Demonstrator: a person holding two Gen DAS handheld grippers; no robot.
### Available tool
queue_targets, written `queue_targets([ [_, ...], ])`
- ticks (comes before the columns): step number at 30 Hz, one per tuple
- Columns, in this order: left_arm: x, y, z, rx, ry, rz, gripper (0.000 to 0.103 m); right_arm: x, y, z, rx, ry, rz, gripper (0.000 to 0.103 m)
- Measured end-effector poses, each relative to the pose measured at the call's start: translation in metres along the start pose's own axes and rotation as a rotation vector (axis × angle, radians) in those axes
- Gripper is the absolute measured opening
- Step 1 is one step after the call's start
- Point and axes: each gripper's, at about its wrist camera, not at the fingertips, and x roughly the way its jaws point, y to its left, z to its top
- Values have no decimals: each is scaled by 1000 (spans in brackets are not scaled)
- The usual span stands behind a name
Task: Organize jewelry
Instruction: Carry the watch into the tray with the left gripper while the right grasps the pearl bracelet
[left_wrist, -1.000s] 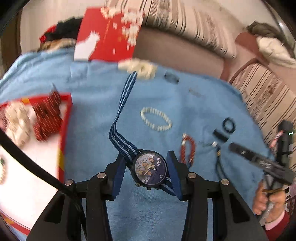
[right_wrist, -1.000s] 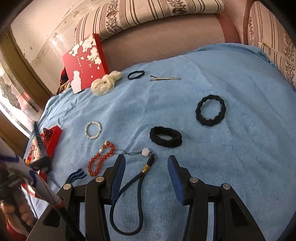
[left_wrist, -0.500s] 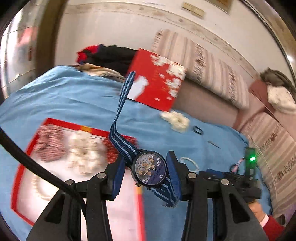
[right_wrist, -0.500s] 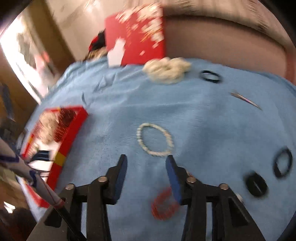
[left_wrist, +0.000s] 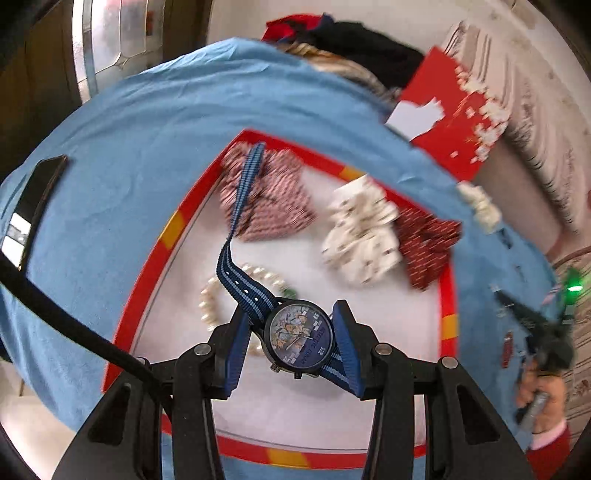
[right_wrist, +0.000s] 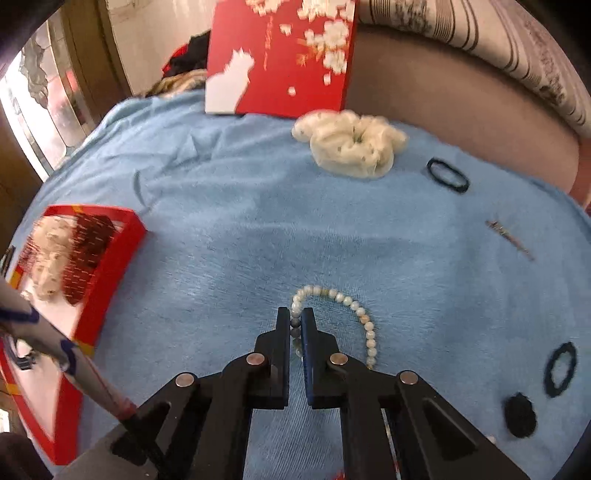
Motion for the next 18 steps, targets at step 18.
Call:
queue_targets([
  [18,2,25,-18,-11,86,16,44,-100,152,15,-114,-61,238,6],
])
